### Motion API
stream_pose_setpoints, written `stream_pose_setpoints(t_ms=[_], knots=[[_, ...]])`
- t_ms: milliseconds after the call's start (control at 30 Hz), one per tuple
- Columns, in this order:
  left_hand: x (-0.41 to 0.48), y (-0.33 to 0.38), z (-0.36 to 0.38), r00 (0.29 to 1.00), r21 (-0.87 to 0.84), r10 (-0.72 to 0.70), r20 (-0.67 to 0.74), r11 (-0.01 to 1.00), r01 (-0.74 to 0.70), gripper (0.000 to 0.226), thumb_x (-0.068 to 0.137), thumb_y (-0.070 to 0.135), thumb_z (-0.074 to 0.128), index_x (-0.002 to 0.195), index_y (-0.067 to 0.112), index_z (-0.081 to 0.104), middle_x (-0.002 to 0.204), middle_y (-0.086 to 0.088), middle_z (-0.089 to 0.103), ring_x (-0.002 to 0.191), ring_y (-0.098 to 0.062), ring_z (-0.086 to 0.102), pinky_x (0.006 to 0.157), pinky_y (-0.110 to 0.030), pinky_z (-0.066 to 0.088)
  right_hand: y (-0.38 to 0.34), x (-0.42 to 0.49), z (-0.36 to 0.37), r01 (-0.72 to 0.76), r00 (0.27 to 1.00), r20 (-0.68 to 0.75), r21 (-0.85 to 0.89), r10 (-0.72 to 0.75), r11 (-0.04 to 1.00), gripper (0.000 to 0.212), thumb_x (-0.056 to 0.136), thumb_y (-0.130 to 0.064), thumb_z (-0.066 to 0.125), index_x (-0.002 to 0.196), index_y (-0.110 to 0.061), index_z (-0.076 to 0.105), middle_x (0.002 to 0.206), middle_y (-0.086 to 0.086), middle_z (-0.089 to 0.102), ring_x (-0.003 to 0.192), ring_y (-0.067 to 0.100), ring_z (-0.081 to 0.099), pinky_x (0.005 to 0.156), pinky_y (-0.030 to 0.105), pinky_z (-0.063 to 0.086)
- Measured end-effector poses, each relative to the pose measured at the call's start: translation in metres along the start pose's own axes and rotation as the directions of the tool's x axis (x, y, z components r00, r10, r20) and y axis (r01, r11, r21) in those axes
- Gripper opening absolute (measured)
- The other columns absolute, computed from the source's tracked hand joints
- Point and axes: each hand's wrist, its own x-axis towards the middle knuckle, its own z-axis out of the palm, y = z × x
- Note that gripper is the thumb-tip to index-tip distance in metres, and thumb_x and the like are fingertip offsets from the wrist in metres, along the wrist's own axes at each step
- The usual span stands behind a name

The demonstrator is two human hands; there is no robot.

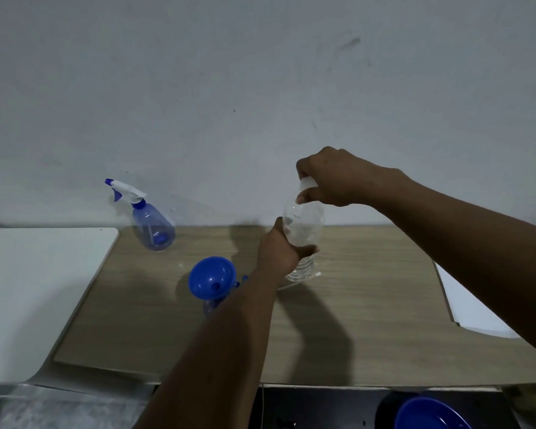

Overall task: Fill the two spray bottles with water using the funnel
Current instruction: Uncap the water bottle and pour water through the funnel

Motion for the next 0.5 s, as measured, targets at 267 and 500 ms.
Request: stream_pose_setpoints(t_ms=[267, 500], knots=[[0.001, -0.003, 0.001, 1.000, 0.008, -0.006, 0.012, 1.000, 0.006, 0.089, 0.048, 0.062, 0.087, 0.123, 0.032, 0.051, 0.114, 0.006, 0.065, 0.108, -0.021, 0.063, 0.094, -0.041, 0.054, 0.026, -0.015, 0.010, 0.132, 0.986, -0.153, 0.447, -0.070, 0.885, 0.021, 0.084, -0.021, 0.080, 0.103, -0.029, 0.075, 0.105, -0.010, 0.071, 0.089, 0.015, 0.066, 0.083, 0.037, 0.056], [-0.006, -0.009, 0.002, 1.000, -0.037, 0.001, -0.003, 0.999, -0.001, 0.095, 0.046, 0.061, 0.087, 0.129, 0.030, 0.052, 0.117, 0.005, 0.068, 0.108, -0.017, 0.065, 0.095, -0.037, 0.053, 0.046, -0.058, 0.078, 0.085, 0.858, -0.246, 0.934, 0.451, 0.348, 0.010, 0.083, -0.014, 0.080, 0.089, -0.017, 0.073, 0.085, 0.012, 0.070, 0.064, 0.016, 0.061, 0.051, 0.026, 0.046]])
